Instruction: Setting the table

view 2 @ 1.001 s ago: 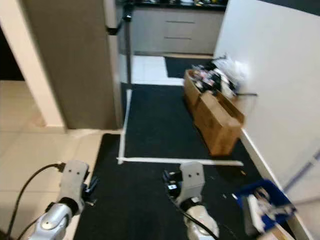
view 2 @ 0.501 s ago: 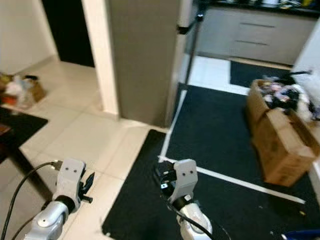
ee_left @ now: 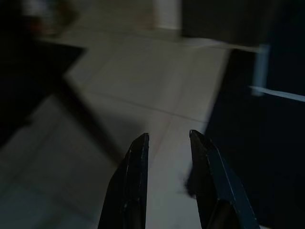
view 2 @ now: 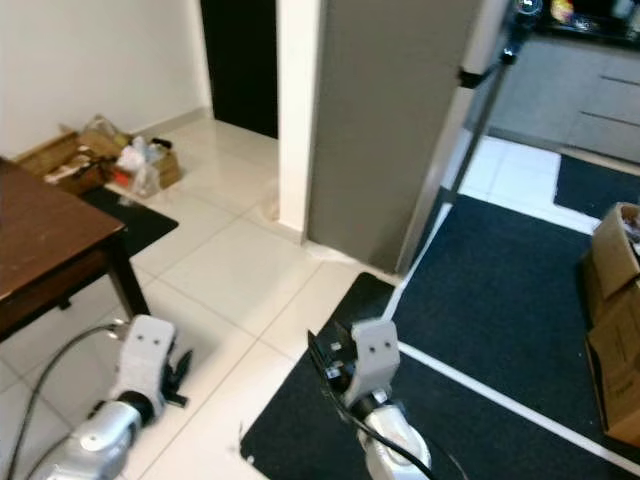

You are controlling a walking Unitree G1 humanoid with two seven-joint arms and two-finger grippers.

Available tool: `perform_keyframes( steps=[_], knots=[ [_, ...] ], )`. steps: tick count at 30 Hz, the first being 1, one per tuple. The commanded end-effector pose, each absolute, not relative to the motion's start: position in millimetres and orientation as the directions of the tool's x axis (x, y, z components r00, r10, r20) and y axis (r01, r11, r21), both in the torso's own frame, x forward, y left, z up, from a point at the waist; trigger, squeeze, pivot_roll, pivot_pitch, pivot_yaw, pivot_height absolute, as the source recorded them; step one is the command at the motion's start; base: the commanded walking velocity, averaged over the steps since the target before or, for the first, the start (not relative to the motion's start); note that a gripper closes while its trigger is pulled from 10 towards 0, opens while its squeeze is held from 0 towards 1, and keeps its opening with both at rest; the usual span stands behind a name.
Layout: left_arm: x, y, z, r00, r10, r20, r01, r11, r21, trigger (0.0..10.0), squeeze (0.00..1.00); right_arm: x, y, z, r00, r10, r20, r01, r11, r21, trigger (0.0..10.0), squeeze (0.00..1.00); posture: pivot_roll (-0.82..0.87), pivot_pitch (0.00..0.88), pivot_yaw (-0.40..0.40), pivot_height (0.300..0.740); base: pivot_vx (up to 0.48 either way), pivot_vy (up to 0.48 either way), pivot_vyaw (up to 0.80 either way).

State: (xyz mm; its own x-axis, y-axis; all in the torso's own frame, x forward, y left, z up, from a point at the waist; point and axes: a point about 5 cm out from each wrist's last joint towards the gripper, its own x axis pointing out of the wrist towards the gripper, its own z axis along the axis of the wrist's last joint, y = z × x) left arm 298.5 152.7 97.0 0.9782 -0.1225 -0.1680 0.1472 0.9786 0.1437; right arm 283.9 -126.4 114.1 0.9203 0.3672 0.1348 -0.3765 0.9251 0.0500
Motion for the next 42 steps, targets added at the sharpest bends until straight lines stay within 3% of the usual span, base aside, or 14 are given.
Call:
perform_keyframes(
  steps=[1,30,42],
  knots=[
    [296,151,90,0.972,-0.122,-0.201,0.151,0.979,0.138,10.0,0.00,282,-129,109,0.923,0.367,0.114,-0.375,0.925,0.059,10.0,0.00,0.06,0.055,0.049,0.740,0.000,0.000,0.79],
    [298,151,89,0.972,-0.107,-0.208,0.143,0.975,0.168,10.0,0.00,282,-129,109,0.921,0.373,0.111,-0.381,0.923,0.058,10.0,0.00,0.06,0.048,0.048,0.740,0.000,0.000,0.79],
    [306,161,101,0.987,-0.037,-0.155,0.068,0.978,0.199,10.0,0.00,282,-128,114,0.918,0.376,0.127,-0.385,0.922,0.051,10.0,0.00,0.06,0.053,0.049,0.740,0.000,0.000,0.79]
  ],
)
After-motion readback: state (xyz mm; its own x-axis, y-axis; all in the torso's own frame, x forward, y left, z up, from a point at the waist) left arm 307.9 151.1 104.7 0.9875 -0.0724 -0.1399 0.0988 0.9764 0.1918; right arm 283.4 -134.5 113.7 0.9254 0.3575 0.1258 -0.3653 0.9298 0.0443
